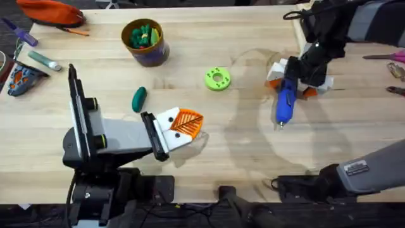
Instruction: Pick up the gripper from the table and insert it into the empty holder that is missing its gripper. Then pick up a screw, insert it into the mounting hole, and use the screwdriver to tighten it. Finally, clean up the table by picking up the vegetable and placing it into the bucket.
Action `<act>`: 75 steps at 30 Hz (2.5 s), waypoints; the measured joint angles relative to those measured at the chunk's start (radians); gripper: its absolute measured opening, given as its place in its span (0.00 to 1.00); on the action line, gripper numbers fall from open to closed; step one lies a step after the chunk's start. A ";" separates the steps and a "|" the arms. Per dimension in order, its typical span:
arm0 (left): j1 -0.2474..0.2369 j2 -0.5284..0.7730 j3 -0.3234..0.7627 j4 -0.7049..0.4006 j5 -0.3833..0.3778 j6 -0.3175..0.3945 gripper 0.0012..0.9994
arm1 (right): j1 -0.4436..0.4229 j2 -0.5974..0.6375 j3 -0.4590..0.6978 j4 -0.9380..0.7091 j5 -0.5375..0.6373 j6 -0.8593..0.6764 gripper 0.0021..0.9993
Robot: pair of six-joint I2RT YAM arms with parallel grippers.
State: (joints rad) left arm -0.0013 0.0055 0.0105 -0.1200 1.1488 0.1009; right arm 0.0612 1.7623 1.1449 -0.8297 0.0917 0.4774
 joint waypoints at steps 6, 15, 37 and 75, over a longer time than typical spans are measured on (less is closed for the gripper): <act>0.000 0.000 0.000 0.000 0.000 0.000 0.01 | 0.000 -0.019 -0.029 0.038 0.000 -0.003 0.94; 0.000 0.000 0.000 0.000 0.000 0.000 0.01 | 0.000 -0.020 -0.031 0.044 0.000 -0.003 0.93; 0.000 0.000 0.000 0.000 0.000 0.000 0.01 | 0.002 -0.020 -0.031 0.059 -0.002 -0.011 0.60; 0.000 0.000 0.000 0.000 0.000 0.000 0.01 | -0.001 -0.022 -0.042 0.076 0.042 -0.014 0.02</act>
State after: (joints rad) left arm -0.0013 0.0055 0.0105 -0.1200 1.1492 0.1009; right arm 0.0605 1.7404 1.1030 -0.7537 0.1341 0.4630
